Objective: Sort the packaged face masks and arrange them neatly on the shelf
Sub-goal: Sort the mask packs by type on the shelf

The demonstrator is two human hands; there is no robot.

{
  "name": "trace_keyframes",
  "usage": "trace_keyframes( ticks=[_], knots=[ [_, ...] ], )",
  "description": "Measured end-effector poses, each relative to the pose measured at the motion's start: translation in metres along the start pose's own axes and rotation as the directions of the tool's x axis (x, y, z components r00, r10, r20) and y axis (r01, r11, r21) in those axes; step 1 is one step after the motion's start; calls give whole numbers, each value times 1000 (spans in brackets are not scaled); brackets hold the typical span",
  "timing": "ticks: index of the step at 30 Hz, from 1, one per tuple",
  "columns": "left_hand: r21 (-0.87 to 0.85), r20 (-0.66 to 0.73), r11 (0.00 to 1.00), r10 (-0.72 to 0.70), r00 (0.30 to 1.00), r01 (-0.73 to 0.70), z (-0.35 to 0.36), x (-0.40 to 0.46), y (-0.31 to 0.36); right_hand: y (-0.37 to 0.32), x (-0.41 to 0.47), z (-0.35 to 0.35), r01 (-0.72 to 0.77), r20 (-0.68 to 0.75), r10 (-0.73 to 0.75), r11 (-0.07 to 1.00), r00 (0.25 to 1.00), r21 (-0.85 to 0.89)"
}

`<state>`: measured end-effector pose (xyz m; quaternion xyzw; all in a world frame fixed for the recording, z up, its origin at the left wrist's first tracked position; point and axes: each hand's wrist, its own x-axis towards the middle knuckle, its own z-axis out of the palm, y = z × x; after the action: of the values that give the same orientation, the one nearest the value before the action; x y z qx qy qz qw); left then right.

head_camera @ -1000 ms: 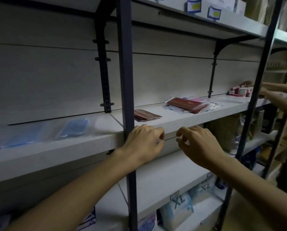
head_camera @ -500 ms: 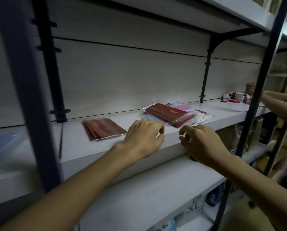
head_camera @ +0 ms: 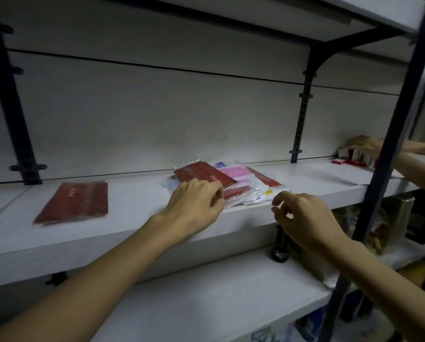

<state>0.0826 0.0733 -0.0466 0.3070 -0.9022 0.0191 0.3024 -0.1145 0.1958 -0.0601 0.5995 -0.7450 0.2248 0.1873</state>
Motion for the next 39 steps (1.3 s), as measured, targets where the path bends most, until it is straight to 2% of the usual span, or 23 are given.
trace_keyframes(
  ticks=[7,14,16,19,24,27,30,34,39],
  knots=[
    [41,-79,972,-227,971,231,14,16,8,54,27,10,31,21,-35,986,999,166],
    [189,-74,892,-403,912,410,19,33,-7,56,75,31,116,-84,-100,969,991,218],
    [240,-79,864,-437,896,442,23,37,-12,53,92,39,92,-100,-68,961,993,261],
    [284,-93,819,-495,864,499,32,43,-16,48,113,51,-8,-50,27,934,998,356],
    [288,-109,753,-588,801,592,47,50,-18,46,135,73,-133,79,112,929,991,346],
    [235,-129,731,-629,766,640,50,53,-15,45,142,83,-174,142,133,927,981,333],
    [99,-164,714,-675,719,693,53,53,-15,47,150,84,-163,161,97,865,982,475],
    [-78,-191,683,-726,661,727,53,50,-20,54,153,85,-113,82,80,798,993,592],
    [-222,-105,613,-788,607,758,51,41,-18,63,151,94,-113,24,161,577,987,809]
  ],
)
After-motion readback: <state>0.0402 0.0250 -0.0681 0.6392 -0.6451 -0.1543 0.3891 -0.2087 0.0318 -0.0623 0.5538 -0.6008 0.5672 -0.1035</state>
